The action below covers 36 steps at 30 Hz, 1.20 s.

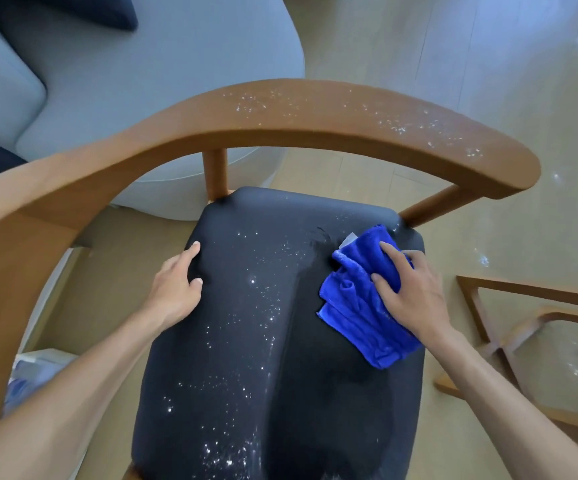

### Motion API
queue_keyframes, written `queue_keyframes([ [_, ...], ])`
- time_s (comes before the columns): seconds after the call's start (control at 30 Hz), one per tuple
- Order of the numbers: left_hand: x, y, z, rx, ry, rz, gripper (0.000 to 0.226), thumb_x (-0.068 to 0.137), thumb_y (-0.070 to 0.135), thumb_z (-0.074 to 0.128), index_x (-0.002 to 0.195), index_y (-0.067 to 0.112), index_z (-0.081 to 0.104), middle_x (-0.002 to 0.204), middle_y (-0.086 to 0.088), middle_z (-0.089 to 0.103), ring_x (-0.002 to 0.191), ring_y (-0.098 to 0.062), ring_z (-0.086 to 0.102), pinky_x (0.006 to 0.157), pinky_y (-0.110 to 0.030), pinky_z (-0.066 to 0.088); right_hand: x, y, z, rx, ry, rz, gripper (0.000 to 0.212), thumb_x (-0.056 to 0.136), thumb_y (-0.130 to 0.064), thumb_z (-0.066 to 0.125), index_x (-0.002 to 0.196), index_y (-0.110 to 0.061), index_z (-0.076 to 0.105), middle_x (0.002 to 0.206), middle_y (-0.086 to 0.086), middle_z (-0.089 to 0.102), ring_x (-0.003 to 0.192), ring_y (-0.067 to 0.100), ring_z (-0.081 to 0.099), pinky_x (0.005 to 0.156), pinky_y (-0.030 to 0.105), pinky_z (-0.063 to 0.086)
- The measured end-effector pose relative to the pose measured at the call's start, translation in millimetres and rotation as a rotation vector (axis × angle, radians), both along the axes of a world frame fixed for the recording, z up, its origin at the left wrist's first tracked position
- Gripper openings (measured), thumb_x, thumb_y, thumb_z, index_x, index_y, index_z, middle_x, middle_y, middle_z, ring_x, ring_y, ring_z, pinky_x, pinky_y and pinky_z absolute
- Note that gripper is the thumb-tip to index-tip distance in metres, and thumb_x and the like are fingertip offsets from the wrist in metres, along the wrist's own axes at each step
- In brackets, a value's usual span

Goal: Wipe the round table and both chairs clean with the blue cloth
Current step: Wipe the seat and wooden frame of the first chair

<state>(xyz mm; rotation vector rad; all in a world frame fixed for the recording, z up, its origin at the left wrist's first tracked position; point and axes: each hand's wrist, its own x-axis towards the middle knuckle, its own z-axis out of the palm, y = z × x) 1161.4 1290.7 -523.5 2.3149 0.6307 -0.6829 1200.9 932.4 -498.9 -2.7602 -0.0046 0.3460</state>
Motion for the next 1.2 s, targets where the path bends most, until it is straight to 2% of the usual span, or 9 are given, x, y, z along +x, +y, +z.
queue_keyframes([
  [0.17, 0, 2, 4, -0.016, 0.022, -0.005, 0.063, 0.096, 0.014, 0.046, 0.151, 0.035, 0.022, 0.156, -0.002, 0.028, 0.14, -0.027, 0.028, 0.112, -0.038, 0.025, 26, -5, 26, 0.211, 0.223, -0.061, 0.07, 0.078, -0.023, 0.068, 0.141, -0.028, 0.035, 0.129, 0.0, 0.052, 0.114, 0.017, 0.05, 0.093, 0.036, 0.044],
  [0.27, 1, 1, 6, -0.008, 0.026, -0.003, 0.063, 0.096, 0.013, 0.046, 0.151, 0.034, 0.023, 0.155, -0.003, 0.03, 0.139, -0.028, 0.03, 0.112, -0.039, 0.027, 33, -8, 48, 0.256, 0.344, -0.005, 0.053, 0.061, -0.023, 0.059, 0.113, -0.029, 0.05, 0.096, -0.001, 0.057, 0.082, 0.012, 0.055, 0.064, 0.032, 0.049],
  [0.4, 1, -1, 7, -0.008, 0.034, 0.007, 0.063, 0.096, 0.013, 0.047, 0.15, 0.034, 0.024, 0.153, -0.004, 0.033, 0.135, -0.031, 0.036, 0.11, -0.04, 0.03, 44, -21, 51, 0.261, 0.442, -0.016, 0.031, 0.07, -0.008, 0.063, 0.095, -0.022, 0.053, 0.087, 0.0, 0.055, 0.075, 0.022, 0.056, 0.058, 0.031, 0.047],
  [0.57, 1, -2, 8, 0.026, 0.028, -0.008, 0.063, 0.096, 0.013, 0.047, 0.151, 0.033, 0.023, 0.153, -0.006, 0.033, 0.136, -0.032, 0.036, 0.108, -0.04, 0.031, 41, -29, 40, -0.207, 0.074, 0.186, 0.046, 0.082, -0.031, 0.067, 0.123, -0.02, 0.049, 0.101, -0.002, 0.039, 0.083, 0.016, 0.037, 0.076, 0.03, 0.032],
  [0.8, 1, -6, 13, 0.018, 0.026, 0.0, 0.062, 0.097, 0.013, 0.045, 0.151, 0.033, 0.022, 0.155, -0.004, 0.03, 0.139, -0.031, 0.031, 0.11, -0.04, 0.028, -33, -4, 59, -0.093, 0.051, 0.397, 0.059, 0.082, -0.03, 0.061, 0.135, -0.009, 0.046, 0.12, 0.009, 0.048, 0.103, 0.027, 0.049, 0.088, 0.033, 0.044],
  [0.9, 1, -6, 15, 0.011, 0.026, -0.014, 0.062, 0.097, 0.012, 0.045, 0.151, 0.032, 0.022, 0.155, -0.004, 0.031, 0.14, -0.031, 0.031, 0.11, -0.041, 0.028, -69, 3, 61, -0.031, 0.156, 0.556, 0.042, 0.087, -0.03, 0.056, 0.125, -0.011, 0.06, 0.131, 0.006, 0.053, 0.11, 0.027, 0.055, 0.094, 0.036, 0.046],
  [0.97, 0, -5, 15, 0.018, 0.029, -0.025, 0.063, 0.097, 0.013, 0.045, 0.152, 0.032, 0.02, 0.155, -0.004, 0.031, 0.139, -0.031, 0.031, 0.11, -0.041, 0.029, -65, -4, 56, 0.039, -0.044, 0.497, 0.029, 0.087, -0.021, 0.057, 0.111, -0.01, 0.068, 0.122, 0.005, 0.062, 0.104, 0.027, 0.061, 0.086, 0.039, 0.051],
  [1.03, -2, -6, 15, 0.023, 0.015, -0.038, 0.063, 0.098, 0.013, 0.044, 0.152, 0.032, 0.019, 0.156, -0.004, 0.03, 0.14, -0.03, 0.031, 0.11, -0.04, 0.028, -51, -14, 49, 0.014, -0.222, 0.423, 0.032, 0.087, -0.022, 0.057, 0.116, -0.01, 0.067, 0.131, 0.01, 0.057, 0.115, 0.032, 0.056, 0.092, 0.044, 0.048],
  [1.2, -10, -2, 10, 0.077, 0.032, -0.11, 0.062, 0.1, 0.024, 0.04, 0.152, 0.036, 0.011, 0.161, -0.004, 0.011, 0.144, -0.029, 0.022, 0.113, -0.045, 0.025, -50, -15, 13, -0.155, -0.078, 0.547, 0.068, 0.081, -0.057, 0.058, 0.142, -0.03, 0.046, 0.157, 0.012, 0.023, 0.143, 0.038, 0.024, 0.109, 0.057, 0.03],
])
